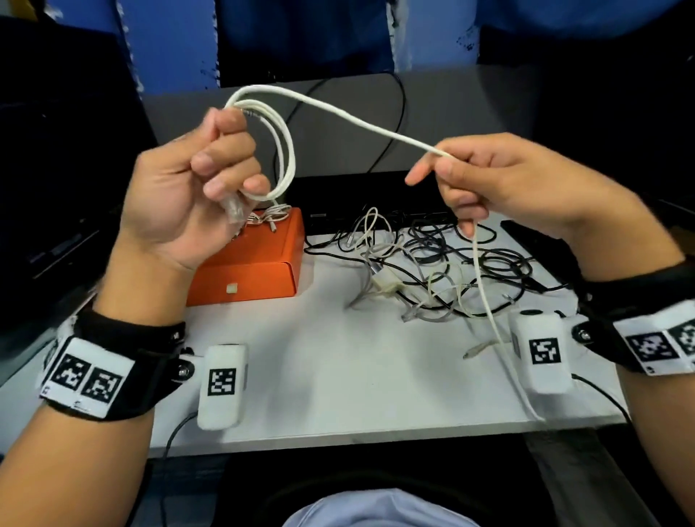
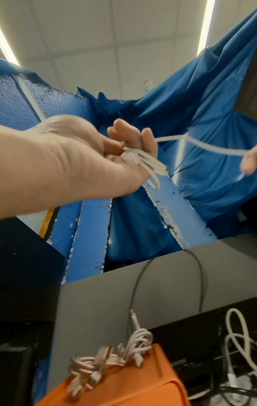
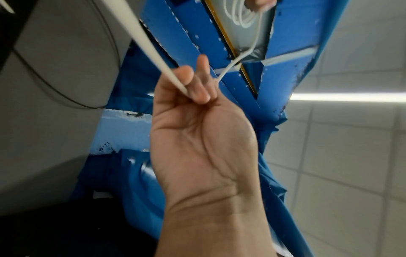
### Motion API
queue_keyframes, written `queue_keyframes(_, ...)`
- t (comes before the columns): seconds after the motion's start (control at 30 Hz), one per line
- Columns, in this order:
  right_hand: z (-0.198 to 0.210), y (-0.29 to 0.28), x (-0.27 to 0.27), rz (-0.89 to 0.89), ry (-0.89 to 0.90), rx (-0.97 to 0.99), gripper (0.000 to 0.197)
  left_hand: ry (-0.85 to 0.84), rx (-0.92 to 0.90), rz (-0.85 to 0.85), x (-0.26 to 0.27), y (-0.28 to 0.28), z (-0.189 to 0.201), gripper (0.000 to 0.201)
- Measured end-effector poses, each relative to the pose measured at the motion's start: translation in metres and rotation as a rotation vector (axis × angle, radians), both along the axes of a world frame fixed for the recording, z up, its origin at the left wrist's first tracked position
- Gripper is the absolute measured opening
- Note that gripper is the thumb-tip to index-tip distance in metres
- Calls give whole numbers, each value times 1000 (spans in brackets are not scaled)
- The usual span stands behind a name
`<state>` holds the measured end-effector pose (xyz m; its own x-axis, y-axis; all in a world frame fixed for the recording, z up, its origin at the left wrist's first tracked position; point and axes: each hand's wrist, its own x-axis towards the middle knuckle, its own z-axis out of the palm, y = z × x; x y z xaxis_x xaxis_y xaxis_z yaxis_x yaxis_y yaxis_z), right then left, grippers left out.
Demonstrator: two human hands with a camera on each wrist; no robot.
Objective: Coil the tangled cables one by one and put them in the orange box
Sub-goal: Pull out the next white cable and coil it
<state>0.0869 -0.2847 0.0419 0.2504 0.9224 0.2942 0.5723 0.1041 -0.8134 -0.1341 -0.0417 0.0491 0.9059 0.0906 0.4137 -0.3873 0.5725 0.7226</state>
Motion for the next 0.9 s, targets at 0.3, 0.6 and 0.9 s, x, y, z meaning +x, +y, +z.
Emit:
queue_keyframes(0.3,-37,42,-32,-188,-208,-169,38,-50,-310,249,-2,-26,11,34)
queue_keyframes(0.6,-47,45,-95,208,-251,-340,33,-99,464,796,15,-45,-6,31)
queue_keyframes(0.9,-9,13,-68,255,31,-145,22,204,1460,473,-3,-38,-6,28)
